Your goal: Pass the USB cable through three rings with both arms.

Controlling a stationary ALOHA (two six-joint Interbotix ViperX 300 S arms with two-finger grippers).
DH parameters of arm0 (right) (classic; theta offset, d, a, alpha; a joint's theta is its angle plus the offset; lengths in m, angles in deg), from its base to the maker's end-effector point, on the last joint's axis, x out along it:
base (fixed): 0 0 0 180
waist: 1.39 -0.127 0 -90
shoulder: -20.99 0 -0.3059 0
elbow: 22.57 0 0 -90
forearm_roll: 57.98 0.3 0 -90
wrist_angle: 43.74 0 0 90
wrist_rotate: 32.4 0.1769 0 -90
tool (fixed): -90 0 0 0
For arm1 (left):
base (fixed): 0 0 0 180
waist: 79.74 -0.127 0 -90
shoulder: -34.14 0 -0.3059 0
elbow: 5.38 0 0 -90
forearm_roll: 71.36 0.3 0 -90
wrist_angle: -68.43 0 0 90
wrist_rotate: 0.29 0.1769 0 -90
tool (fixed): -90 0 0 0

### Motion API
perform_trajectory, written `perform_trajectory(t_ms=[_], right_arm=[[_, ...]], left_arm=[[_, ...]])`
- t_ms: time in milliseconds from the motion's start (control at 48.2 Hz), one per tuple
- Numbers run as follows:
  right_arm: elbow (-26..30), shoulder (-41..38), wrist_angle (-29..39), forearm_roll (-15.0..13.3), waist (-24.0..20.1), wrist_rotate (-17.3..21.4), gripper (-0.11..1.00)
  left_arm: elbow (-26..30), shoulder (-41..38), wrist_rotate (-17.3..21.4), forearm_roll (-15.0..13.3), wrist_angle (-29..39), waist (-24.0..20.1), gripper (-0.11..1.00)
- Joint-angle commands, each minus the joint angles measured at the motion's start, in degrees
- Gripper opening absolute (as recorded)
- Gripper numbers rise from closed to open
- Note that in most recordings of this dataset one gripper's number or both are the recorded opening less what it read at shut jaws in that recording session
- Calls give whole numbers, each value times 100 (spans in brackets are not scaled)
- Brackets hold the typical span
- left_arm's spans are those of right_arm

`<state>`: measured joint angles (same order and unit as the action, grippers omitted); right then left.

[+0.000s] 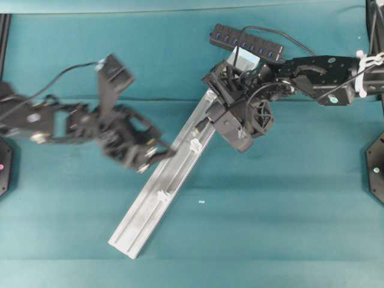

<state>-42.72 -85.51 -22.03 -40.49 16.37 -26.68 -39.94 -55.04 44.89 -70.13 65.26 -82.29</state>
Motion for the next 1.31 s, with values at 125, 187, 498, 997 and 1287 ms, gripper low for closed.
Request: perform_trajectory(t_ms=[125,187,498,997,1287], right_arm=[[35,-149,79,-97,-18,79,10],[44,-202,79,-97,-26,79,10],[62,-308,79,-97,-18,79,10],[53,-185,211,-97,-62,88,10],[123,-229,202,-79,-237,105,10]], left_arm=[[-44,475,-18,26,439,132,95],[-35,492,-9,26,439,132,95],[-26,554,-18,26,483,308,95],[-220,923,-105,26,633,686,95],[-360,1178,-158,26,650,738,95]])
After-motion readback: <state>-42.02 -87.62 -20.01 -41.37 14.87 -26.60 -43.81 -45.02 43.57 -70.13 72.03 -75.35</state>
